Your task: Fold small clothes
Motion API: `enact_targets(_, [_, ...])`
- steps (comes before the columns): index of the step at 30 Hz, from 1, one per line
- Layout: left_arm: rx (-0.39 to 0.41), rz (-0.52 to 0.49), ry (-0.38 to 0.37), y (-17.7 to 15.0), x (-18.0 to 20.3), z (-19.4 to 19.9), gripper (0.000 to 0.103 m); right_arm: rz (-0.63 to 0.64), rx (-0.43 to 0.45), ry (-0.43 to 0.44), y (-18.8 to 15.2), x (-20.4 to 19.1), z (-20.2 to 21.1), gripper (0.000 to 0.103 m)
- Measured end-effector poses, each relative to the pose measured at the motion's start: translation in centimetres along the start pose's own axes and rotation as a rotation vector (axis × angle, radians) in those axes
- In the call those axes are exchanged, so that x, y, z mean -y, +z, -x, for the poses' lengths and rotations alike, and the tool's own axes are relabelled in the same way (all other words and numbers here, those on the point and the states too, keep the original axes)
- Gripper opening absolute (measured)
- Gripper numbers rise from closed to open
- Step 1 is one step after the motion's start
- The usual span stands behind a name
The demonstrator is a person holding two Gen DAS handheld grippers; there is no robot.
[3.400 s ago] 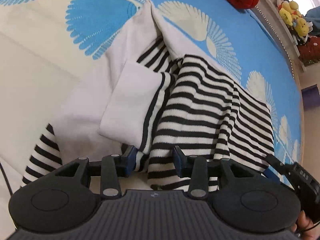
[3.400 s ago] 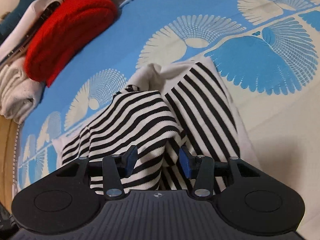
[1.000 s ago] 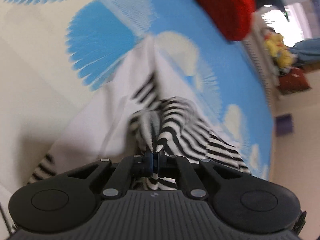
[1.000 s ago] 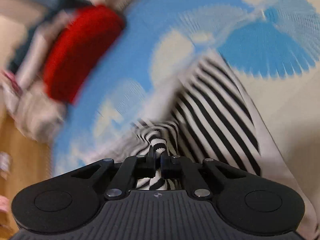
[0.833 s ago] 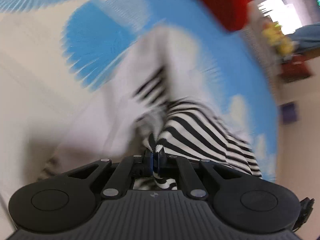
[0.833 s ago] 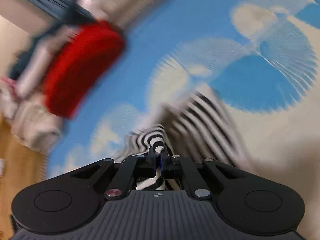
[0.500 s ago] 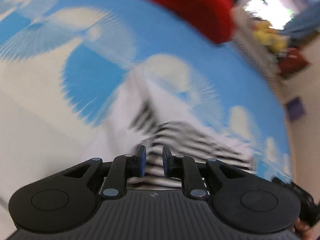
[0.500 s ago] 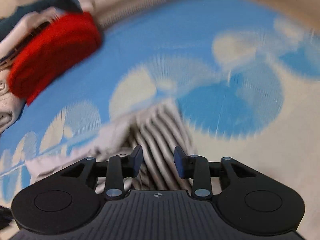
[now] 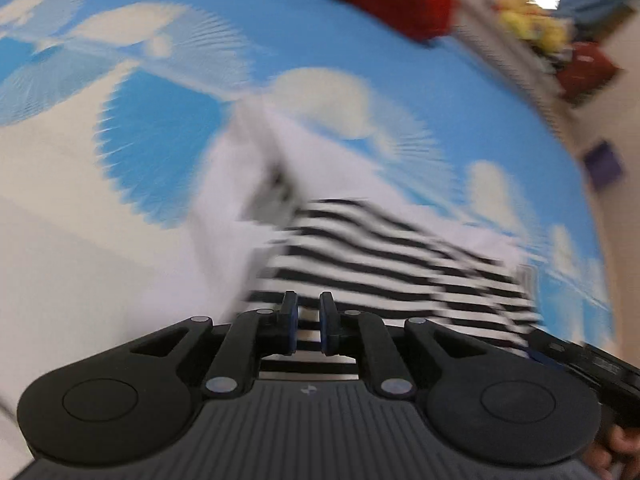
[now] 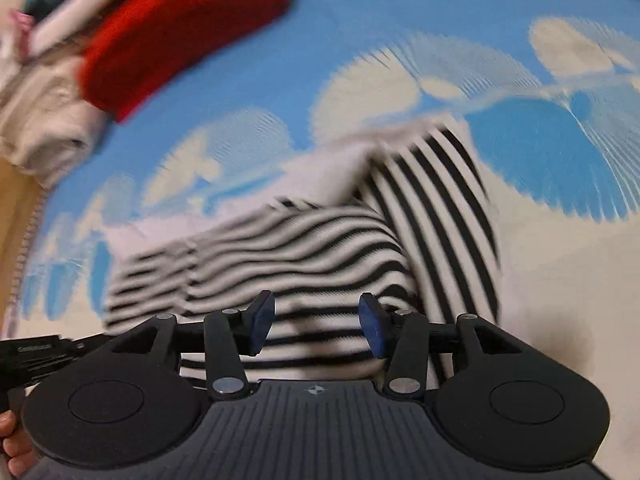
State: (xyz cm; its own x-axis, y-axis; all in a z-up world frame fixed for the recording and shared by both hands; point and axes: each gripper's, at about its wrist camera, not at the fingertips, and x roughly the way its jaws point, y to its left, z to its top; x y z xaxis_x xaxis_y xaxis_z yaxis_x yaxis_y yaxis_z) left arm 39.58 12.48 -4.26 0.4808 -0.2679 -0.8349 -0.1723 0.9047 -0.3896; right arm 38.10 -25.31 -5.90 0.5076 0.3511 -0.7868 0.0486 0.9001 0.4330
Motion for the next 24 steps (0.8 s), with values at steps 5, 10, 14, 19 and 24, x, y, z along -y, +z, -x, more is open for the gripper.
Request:
enact_targets(5, [-0.138, -0.112, -0.16, -2.2, 3.7, -1.7, 0.038, 0.007, -0.092, 0.159, -1.1, -0.8, -1.6, 0.049])
enact_targets(10, [-0.221, -0.191, 0.059, -3.6, 3.1, -3.0, 0.036, 0.157, -0.24, -0.009, -4.0, -2.1, -3.7, 0.046])
enact_targets(14, [-0.065, -0.108, 0.048, -1.4, 0.7, -0.6, 0.036, 0.138, -0.036, -0.015, -2.5, -1.8, 0.3, 0.049])
enact_targets(19, [-0.145, -0.091, 0.161, -3.0, -1.7, -1.4, 0.032, 0.07, -0.123, -0.218, -3.2, 2.4, -1.1, 0.049])
enact_targets(24, [0.157, -0.209, 0.057, -3.5, 1.7, 10.0, 0.033, 0.001, 0.104, -0.115, -3.8, 0.8, 9.1, 0.049])
